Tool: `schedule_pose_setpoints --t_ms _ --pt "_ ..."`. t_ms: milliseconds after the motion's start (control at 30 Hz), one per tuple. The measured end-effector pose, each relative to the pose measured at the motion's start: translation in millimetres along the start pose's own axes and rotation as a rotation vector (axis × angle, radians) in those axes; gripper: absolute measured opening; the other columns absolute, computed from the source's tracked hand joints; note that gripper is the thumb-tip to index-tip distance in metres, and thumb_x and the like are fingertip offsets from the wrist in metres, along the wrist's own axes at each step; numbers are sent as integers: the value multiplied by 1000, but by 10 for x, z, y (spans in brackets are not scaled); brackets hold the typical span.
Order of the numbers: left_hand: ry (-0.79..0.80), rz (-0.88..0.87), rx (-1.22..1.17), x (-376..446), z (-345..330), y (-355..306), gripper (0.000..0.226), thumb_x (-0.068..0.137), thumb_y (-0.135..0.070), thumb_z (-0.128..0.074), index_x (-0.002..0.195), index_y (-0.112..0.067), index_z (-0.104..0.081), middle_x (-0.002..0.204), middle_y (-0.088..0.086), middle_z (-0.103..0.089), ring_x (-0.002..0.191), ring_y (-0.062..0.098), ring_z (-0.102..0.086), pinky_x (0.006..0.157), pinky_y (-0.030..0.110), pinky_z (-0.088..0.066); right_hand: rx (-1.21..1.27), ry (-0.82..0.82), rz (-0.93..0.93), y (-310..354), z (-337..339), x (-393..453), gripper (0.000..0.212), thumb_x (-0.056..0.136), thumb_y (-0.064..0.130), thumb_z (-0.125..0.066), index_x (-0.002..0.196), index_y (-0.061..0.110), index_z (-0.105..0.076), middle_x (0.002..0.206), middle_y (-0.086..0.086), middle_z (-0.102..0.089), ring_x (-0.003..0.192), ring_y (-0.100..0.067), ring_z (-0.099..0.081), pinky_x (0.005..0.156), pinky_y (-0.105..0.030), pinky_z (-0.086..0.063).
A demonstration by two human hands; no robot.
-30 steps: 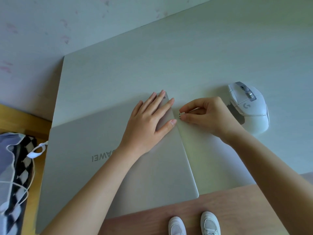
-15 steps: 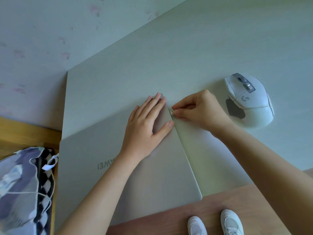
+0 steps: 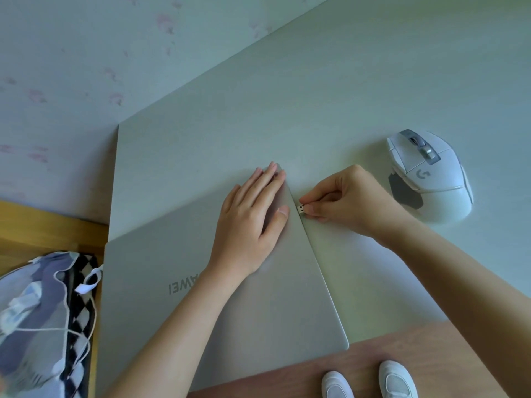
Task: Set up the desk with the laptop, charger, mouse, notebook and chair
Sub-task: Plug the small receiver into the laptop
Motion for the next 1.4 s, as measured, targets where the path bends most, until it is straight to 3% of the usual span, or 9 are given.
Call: schedule_pose_setpoints --t_ms 167,367,567,867,933,1000,1100,1267,1400 --pt "2 14 -11 5 -15 18 54 97 -37 -35 148 -21 -36 156 -9 -29 145 8 -22 113 46 -28 74 -136 -6 35 -36 147 12 77 -1 -73 85 8 -75 73 -9 -74 67 -14 -72 73 -20 -57" --pt "-11 62 -16 6 -15 58 55 97 -40 -33 148 -20 -35 157 -8 -27 145 6 -20 116 44 -24 264 -186 -103 98 -66 289 7 79 -6 -70 81 0 -72 68 -10 -69 56 -14 -65 56 -14 -53" --pt "-11 60 -8 7 -28 63 55 97 -41 -32 148 -21 -35 157 -9 -28 145 6 -19 116 41 -23 179 -250 -96 54 -59 240 12 76 0 -72 70 10 -72 68 -10 -72 63 -18 -71 63 -24 -58" --pt "-14 72 -25 47 -12 73 54 97 -45 -31 147 -25 -36 156 -10 -29 145 6 -21 117 41 -20 233 -213 -173 73 -82 234 3 77 -2 -72 75 0 -71 71 -16 -70 58 -19 -68 51 -17 -52" --pt "-26 142 -43 129 8 137 53 94 -49 -29 142 -30 -42 150 -11 -40 140 7 -30 114 40 -21 228 -209 -186 83 -86 230 3 78 -2 -72 76 0 -70 71 -16 -70 58 -20 -68 51 -17 -52" --pt "-74 187 -56 238 36 155 51 92 -51 -32 133 -29 -53 128 -5 -58 122 17 -51 104 43 -34 223 -206 -198 90 -88 223 2 78 -2 -72 77 -1 -70 70 -16 -69 57 -20 -68 50 -17 -51" --pt "-114 259 -103 405 34 140 45 88 -54 -42 114 -26 -67 98 -1 -60 98 22 -58 86 37 -42 238 -206 -201 96 -85 219 3 78 0 -73 76 -1 -70 67 -14 -69 57 -20 -68 50 -17 -51" --pt "-94 350 -164 531 -34 181 27 90 -46 -57 98 -22 -67 100 -4 -64 102 20 -54 84 33 -34 265 -244 -194 56 -100 190 12 78 -3 -71 70 7 -70 66 -10 -70 60 -20 -69 56 -20 -54" --pt "-98 347 -181 537 -10 165 25 90 -44 -59 96 -21 -67 98 -4 -65 101 21 -55 85 35 -35 333 -258 -203 55 -107 150 7 77 -3 -72 81 2 -70 67 -12 -68 57 -18 -66 53 -19 -52"
Point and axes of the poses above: each hand's wrist, its own x-axis towards the middle knuckle, its own z-axis out of the back of the hand, y = z × x, the point moved 6 cm from there along x, towards the middle knuckle
